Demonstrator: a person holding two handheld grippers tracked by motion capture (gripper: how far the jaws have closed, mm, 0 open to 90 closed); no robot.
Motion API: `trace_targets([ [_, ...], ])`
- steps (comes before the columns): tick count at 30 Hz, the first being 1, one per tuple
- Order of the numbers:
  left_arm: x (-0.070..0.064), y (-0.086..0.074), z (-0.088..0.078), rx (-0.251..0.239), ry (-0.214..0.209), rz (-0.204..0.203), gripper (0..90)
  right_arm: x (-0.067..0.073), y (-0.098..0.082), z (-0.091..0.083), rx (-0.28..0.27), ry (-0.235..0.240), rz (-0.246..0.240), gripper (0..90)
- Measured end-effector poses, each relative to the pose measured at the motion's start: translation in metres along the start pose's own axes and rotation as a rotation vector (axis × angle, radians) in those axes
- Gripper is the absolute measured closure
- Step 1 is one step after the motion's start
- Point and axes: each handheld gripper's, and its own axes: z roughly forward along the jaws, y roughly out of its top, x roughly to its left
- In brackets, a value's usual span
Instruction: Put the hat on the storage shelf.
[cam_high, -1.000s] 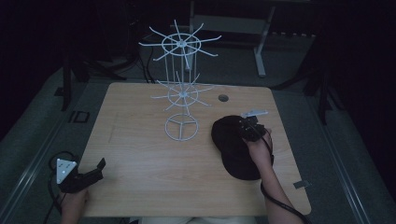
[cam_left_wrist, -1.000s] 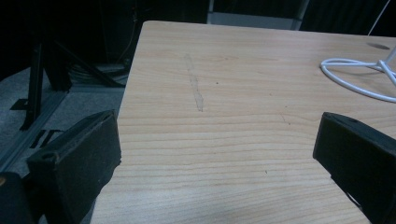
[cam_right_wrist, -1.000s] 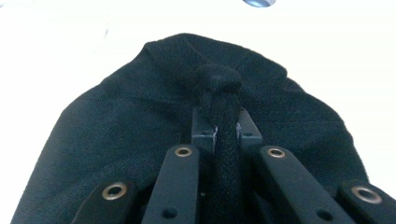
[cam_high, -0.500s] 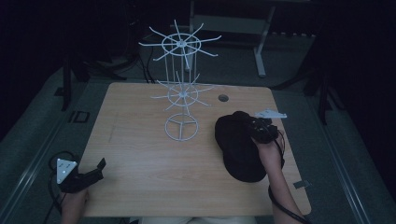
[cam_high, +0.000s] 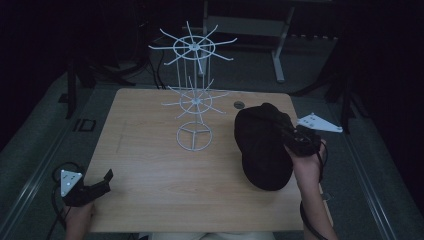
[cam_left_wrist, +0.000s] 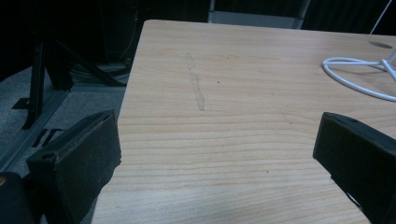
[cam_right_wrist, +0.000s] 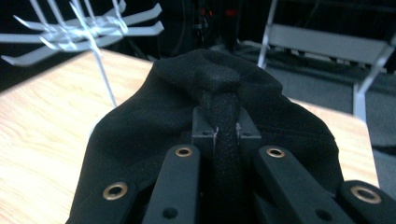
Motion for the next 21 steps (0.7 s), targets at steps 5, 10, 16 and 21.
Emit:
trace_targets([
  [5,0.000,0.000,0.000,0.002,-0.001,0.002,1.4,0.009,0.025,-0.026,-0.085,0.025,-0.015,83.4],
  [10,0.000,0.000,0.000,0.001,-0.001,-0.001,1.5,0.018,0.051,-0.047,-0.163,0.036,-0.041,83.3],
  [16,0.000,0.000,0.000,0.000,-0.002,-0.003,1.5,0.034,0.089,-0.066,-0.253,0.064,-0.086,83.3],
  [21,0.000,0.000,0.000,-0.001,-0.003,0.000,1.5,0.046,0.117,-0.080,-0.327,0.083,-0.112,83.2],
])
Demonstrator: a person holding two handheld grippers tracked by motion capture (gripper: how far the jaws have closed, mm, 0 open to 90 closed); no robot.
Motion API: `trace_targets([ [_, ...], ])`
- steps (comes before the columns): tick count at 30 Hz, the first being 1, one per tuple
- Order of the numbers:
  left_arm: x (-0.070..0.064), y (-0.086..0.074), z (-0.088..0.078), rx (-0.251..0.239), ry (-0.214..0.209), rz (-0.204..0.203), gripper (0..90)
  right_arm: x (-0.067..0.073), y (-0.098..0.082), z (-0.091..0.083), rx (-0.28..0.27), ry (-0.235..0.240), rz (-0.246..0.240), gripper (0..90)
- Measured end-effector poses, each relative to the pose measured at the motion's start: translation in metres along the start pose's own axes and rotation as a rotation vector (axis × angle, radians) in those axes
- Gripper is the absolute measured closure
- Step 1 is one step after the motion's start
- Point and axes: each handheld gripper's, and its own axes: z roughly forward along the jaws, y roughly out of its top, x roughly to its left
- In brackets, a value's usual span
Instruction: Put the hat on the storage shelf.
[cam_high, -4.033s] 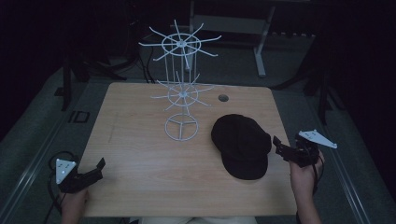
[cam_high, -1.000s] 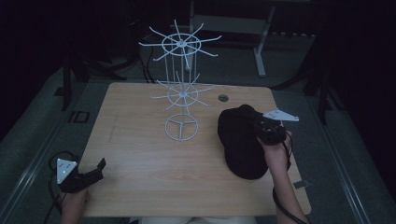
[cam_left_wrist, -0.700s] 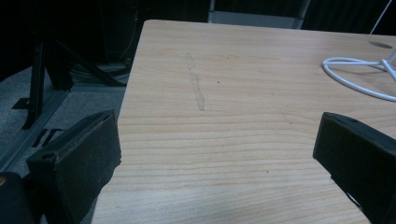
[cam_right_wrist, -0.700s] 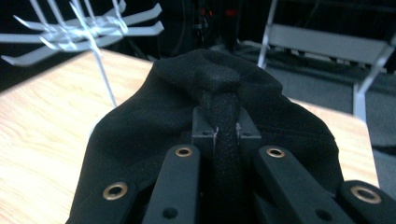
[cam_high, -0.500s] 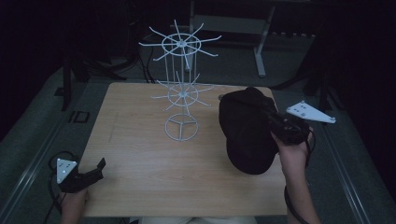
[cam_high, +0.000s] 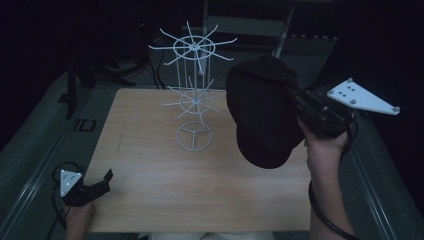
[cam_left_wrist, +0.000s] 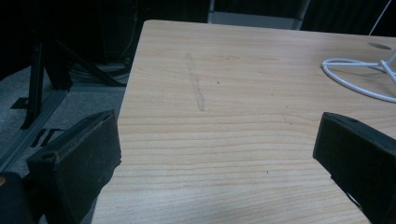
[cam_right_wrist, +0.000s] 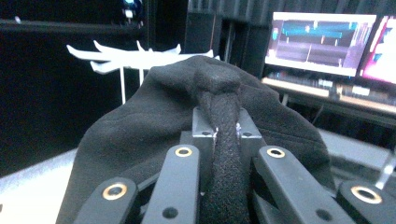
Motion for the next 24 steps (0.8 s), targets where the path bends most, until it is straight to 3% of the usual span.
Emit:
trace_targets([
  [6,0.000,0.000,0.000,0.000,0.000,0.001,1.5,0.008,0.030,0.000,-0.074,0.027,-0.008,83.2],
  [11,0.000,0.000,0.000,0.001,0.000,0.001,1.4,0.017,0.044,0.014,-0.068,0.061,-0.017,83.2],
  [17,0.000,0.000,0.000,0.000,-0.001,0.003,1.4,0.033,0.039,0.026,-0.063,0.110,-0.048,83.1],
  [24,0.000,0.000,0.000,0.002,-0.001,0.003,1.5,0.040,0.019,0.040,-0.004,0.137,-0.059,83.1],
])
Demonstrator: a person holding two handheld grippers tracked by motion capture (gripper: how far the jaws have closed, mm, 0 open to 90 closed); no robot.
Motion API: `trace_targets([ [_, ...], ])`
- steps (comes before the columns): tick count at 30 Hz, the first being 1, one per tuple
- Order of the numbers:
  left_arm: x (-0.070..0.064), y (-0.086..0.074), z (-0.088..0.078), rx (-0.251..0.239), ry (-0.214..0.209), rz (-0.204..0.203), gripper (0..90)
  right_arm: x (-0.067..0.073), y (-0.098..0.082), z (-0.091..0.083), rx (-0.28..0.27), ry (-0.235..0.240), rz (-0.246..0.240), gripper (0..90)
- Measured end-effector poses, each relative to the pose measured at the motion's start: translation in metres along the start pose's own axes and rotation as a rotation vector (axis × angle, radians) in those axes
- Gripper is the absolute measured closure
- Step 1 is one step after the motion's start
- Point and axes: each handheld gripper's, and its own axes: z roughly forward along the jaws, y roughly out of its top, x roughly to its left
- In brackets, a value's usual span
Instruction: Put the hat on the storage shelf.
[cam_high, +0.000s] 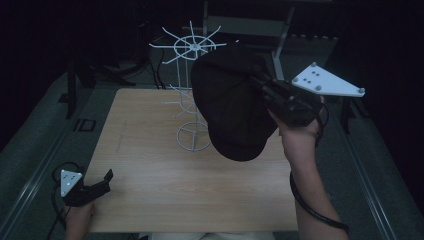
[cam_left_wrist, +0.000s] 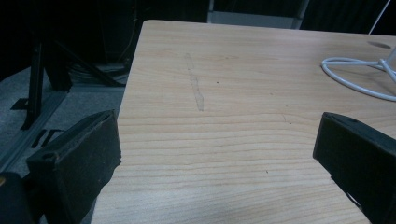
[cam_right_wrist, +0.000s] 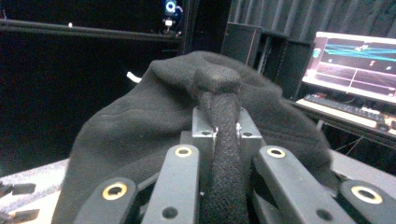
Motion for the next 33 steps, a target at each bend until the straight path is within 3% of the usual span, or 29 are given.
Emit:
trace_targets([
  [11,0.000,0.000,0.000,0.000,0.003,0.000,1.5,-0.005,-0.037,0.016,0.064,0.012,0.041,82.5],
  [20,0.000,0.000,0.000,-0.001,0.002,-0.001,1.5,-0.013,-0.053,0.028,0.103,0.021,0.080,78.1],
  [26,0.000,0.000,0.000,-0.001,0.001,-0.002,1.5,-0.011,-0.058,0.030,0.126,0.033,0.077,56.7],
  [33,0.000,0.000,0.000,-0.002,0.003,-0.003,1.5,-0.012,-0.067,0.027,0.125,0.049,0.092,43.3],
])
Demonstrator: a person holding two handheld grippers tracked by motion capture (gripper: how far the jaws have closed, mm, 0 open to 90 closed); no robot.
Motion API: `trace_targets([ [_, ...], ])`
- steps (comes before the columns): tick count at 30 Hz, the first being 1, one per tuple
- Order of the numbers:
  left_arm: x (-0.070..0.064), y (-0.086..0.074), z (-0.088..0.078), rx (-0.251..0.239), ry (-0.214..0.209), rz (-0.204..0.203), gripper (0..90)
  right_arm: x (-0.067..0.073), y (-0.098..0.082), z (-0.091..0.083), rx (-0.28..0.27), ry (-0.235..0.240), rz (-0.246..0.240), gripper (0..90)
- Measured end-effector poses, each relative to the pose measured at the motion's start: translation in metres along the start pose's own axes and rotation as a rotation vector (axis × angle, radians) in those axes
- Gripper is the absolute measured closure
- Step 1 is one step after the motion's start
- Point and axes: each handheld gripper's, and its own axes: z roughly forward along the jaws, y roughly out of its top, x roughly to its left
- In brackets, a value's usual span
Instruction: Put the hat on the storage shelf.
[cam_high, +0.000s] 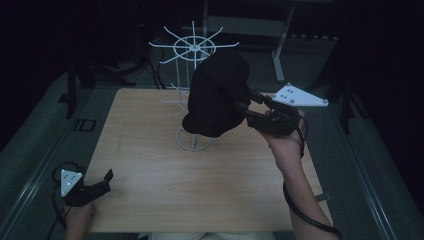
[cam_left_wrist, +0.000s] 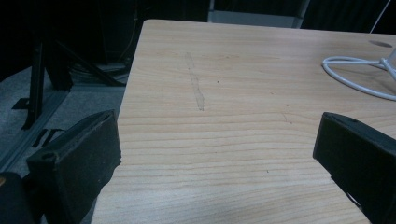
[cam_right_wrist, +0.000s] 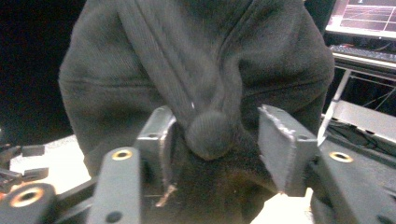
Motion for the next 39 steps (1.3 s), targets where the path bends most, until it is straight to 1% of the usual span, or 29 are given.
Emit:
trace_targets([
  [2,0.000,0.000,0.000,0.000,0.000,0.000,1.5,-0.002,-0.004,-0.004,-0.010,0.005,0.017,38.3],
  [3,0.000,0.000,0.000,0.000,0.000,0.000,1.5,-0.002,-0.004,-0.004,-0.010,0.005,0.017,38.3],
  [4,0.000,0.000,0.000,0.000,0.000,0.000,1.5,-0.003,-0.006,-0.006,-0.015,-0.001,0.022,37.2],
  [6,0.000,0.000,0.000,0.000,0.000,0.000,1.5,-0.006,-0.014,-0.011,-0.021,-0.013,0.027,31.2],
  [8,0.000,0.000,0.000,-0.001,0.000,0.001,1.5,-0.006,-0.014,-0.011,-0.021,-0.013,0.027,31.2],
  [9,0.000,0.000,0.000,0.000,0.001,0.000,1.5,-0.012,-0.026,-0.016,-0.014,-0.039,0.046,25.8],
  [11,0.000,0.000,0.000,0.000,0.001,0.000,1.4,-0.017,-0.036,-0.017,-0.003,-0.039,0.075,23.9],
  [12,0.000,0.000,0.000,0.000,0.001,0.001,1.5,-0.019,-0.041,-0.018,0.005,-0.045,0.081,20.5],
  [13,0.000,0.000,0.000,0.000,0.001,0.001,1.4,-0.022,-0.046,-0.017,0.026,-0.041,0.077,17.0],
  [17,0.000,0.000,0.000,0.000,0.002,0.000,1.5,-0.032,-0.070,-0.017,0.046,-0.036,0.108,15.7],
  [18,0.000,0.000,0.000,0.000,0.002,0.000,1.5,-0.034,-0.076,-0.017,0.058,-0.047,0.110,14.3],
  [21,0.000,0.000,0.000,0.000,0.002,0.000,1.5,-0.039,-0.095,-0.015,0.078,-0.065,0.111,14.1],
  [24,0.000,0.000,0.000,0.000,0.003,0.001,1.5,-0.043,-0.113,-0.012,0.110,-0.097,0.087,14.1],
  [30,0.000,0.000,0.000,0.000,0.003,0.000,1.5,-0.052,-0.152,-0.005,0.176,-0.130,0.070,14.0],
  [34,0.000,0.000,0.000,0.000,0.003,0.000,1.5,-0.057,-0.178,-0.002,0.222,-0.155,0.070,13.9],
  [36,0.000,0.000,0.000,0.000,0.003,0.000,1.5,-0.060,-0.189,-0.003,0.227,-0.161,0.081,13.9],
  [38,0.000,0.000,0.000,-0.001,0.004,0.000,1.5,-0.063,-0.200,-0.004,0.218,-0.171,0.085,14.1],
  [39,0.000,0.000,0.000,0.000,0.003,0.001,1.5,-0.065,-0.206,-0.004,0.227,-0.180,0.084,14.1],
])
